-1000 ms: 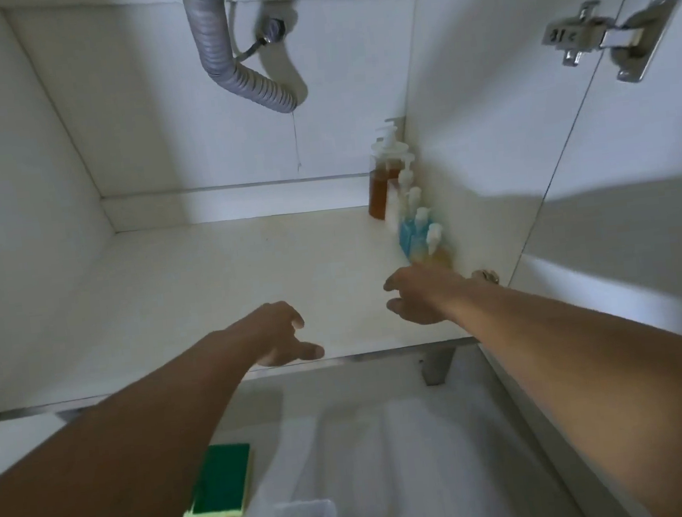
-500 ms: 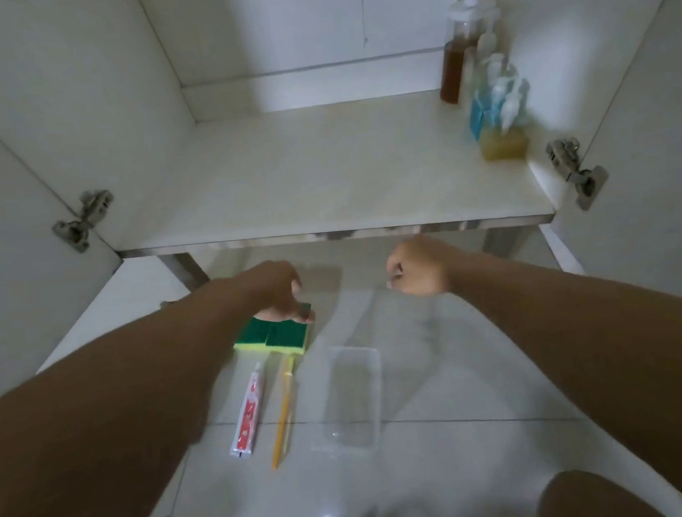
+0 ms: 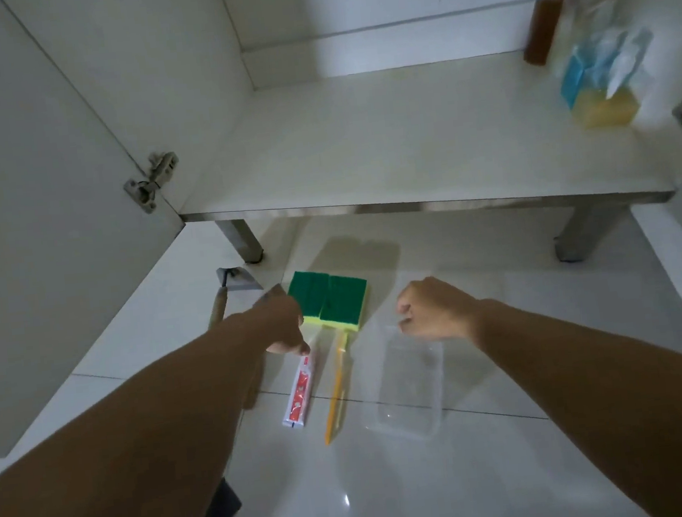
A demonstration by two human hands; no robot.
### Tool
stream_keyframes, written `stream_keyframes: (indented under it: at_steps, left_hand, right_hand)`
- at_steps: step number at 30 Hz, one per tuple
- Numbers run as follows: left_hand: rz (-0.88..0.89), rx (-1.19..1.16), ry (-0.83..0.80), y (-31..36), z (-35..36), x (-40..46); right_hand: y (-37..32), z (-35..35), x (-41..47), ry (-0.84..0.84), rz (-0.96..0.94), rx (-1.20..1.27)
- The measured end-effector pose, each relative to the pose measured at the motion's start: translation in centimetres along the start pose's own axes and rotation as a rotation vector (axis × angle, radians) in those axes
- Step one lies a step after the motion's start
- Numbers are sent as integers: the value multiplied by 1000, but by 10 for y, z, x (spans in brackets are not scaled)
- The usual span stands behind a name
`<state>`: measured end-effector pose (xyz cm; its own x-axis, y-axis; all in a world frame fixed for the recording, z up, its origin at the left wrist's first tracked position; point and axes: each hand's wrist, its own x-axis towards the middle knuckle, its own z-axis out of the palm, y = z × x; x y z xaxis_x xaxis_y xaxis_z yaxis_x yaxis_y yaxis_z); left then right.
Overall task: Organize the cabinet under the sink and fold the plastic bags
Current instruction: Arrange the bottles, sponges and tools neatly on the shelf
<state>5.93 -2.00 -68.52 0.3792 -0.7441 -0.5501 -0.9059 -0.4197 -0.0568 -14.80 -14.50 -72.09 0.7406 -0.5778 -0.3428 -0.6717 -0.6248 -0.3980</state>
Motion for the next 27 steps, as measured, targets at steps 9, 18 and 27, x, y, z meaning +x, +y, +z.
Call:
stream_keyframes:
  at_steps: [9,18,27]
  left_hand:
    - [58,-40,191,-48,37,84]
    - [280,305,151,-54,40,163]
    - [356,277,204,-54,33,169]
  right_hand:
    - [-36,41,80,117,59,-40]
    - [-41,65,145,51,72,-139]
    - [-36,59,133,94,67,-10]
